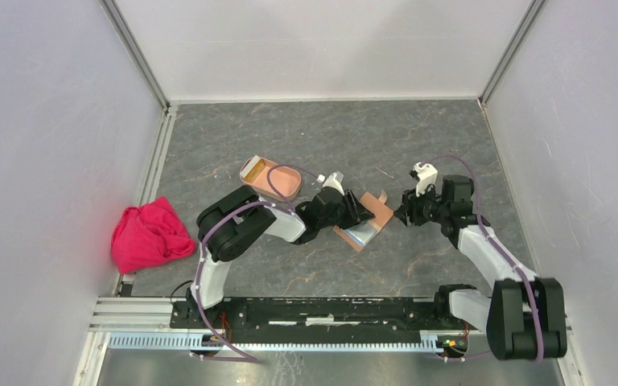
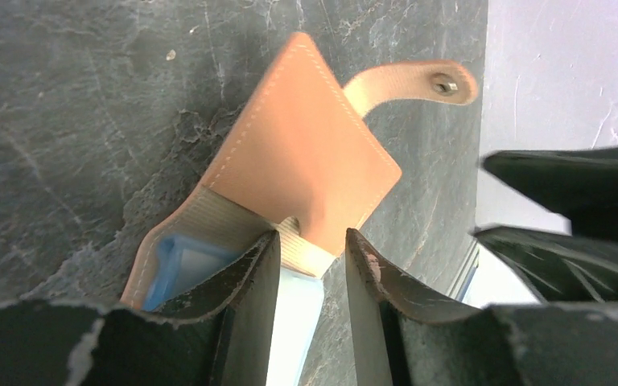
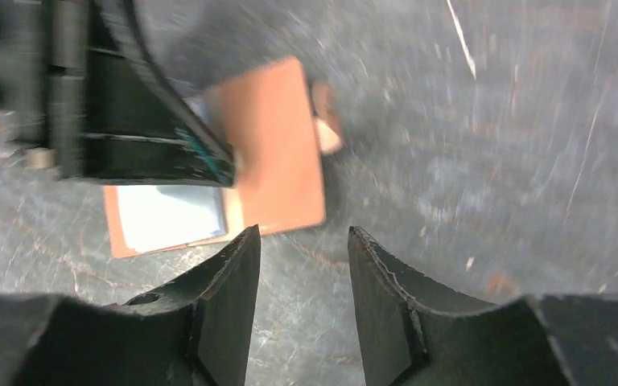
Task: Put the credit cards into the card holder
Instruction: Open the card holder at the center of the board.
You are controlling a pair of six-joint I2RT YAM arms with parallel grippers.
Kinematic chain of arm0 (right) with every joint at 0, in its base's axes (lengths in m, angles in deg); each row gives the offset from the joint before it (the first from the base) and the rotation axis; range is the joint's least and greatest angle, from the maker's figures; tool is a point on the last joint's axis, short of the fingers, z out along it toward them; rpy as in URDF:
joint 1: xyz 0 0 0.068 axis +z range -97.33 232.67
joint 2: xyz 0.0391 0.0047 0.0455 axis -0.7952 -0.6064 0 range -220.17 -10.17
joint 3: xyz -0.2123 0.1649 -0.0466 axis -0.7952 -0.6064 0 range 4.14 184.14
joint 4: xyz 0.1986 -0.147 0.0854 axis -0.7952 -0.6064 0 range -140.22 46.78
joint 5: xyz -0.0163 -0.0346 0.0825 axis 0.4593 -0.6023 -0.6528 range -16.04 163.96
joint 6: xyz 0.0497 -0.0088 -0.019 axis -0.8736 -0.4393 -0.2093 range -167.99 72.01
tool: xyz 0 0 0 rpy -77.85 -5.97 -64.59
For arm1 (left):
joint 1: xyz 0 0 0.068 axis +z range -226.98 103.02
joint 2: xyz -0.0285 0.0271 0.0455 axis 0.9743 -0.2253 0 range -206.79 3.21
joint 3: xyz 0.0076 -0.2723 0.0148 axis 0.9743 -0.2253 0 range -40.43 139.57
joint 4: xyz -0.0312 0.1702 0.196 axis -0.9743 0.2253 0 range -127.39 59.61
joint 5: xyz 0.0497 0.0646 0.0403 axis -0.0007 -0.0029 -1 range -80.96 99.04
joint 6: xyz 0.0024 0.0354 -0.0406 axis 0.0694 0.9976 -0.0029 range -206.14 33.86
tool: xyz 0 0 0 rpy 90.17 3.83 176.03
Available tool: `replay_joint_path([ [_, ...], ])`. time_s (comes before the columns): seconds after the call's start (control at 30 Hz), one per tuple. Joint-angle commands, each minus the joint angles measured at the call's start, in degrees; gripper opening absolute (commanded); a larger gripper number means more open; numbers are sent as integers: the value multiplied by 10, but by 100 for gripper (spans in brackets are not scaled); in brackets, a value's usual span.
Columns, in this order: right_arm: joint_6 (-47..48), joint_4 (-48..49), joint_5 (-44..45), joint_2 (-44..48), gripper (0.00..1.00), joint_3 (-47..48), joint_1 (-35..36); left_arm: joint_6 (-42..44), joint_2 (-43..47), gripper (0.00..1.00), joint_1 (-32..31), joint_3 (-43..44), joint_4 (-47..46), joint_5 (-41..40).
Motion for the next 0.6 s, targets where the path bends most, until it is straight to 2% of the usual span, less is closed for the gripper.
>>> replay_joint_path([
  [0.0,171,-12,-173,74,49,24,-1,73,-35,44,7,22,115,2],
  [0.03,174,0,-204,79,48,19,2,79,-37,44,8,28,123,7],
  [0.1,145,23,-202,59,40,28,7,90,-39,44,8,33,133,14],
  [0.2,134,-10,-187,-44,12,86,8,100,-42,44,9,35,137,23],
  [0.27,128,-38,-194,-126,2,132,7,102,-40,44,9,34,137,27],
  [0.37,106,-39,-204,-212,0,157,14,109,-36,44,9,33,137,31],
  [0.57,78,-35,-116,-256,0,144,28,121,-20,44,11,25,133,38],
])
